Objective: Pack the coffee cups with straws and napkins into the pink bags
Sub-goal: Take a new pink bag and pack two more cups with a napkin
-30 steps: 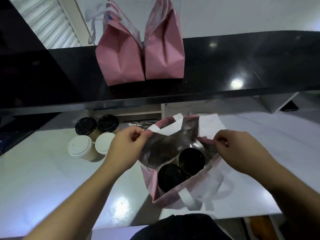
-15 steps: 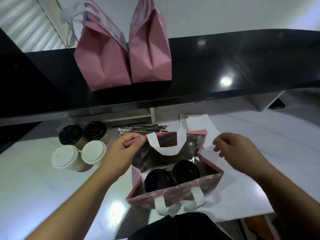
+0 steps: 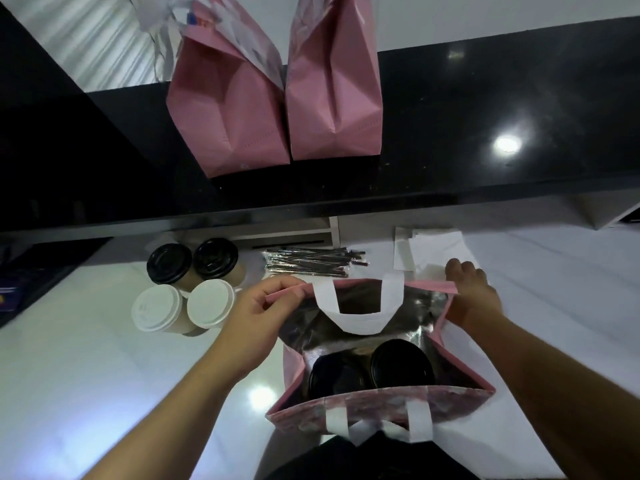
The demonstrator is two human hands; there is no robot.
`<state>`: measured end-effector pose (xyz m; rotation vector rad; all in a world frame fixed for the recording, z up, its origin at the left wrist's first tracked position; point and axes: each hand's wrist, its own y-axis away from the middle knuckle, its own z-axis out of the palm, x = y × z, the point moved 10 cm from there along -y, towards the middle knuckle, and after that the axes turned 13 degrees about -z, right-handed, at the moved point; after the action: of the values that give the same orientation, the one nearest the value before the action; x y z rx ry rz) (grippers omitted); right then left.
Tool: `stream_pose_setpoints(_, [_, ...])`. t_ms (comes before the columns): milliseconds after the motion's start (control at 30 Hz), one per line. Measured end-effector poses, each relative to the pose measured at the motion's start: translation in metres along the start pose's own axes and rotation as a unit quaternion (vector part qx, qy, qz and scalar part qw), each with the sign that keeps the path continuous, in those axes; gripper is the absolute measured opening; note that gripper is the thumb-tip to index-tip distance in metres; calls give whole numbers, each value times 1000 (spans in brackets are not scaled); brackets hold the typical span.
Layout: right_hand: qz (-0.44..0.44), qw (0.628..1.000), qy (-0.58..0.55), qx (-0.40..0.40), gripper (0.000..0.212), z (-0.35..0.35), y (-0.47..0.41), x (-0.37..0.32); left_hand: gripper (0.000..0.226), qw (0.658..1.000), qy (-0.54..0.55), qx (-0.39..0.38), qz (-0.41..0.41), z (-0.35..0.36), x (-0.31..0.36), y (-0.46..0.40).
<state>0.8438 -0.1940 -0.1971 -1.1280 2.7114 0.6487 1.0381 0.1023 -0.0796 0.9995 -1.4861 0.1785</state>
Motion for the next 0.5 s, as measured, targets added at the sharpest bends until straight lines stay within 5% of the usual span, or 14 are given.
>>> stream_pose_setpoints(200, [12, 999, -37, 21, 27, 10, -3, 19, 31, 999, -32, -2, 10, 3, 3, -5])
stream_pose_setpoints(333, [2, 989, -78, 125, 7, -13, -2, 31, 29, 1000, -20, 5, 12, 1, 1, -6])
stream_pose_setpoints(500, [3, 958, -129, 254, 7, -53, -16, 26, 28, 999, -40, -3, 20, 2, -1, -4])
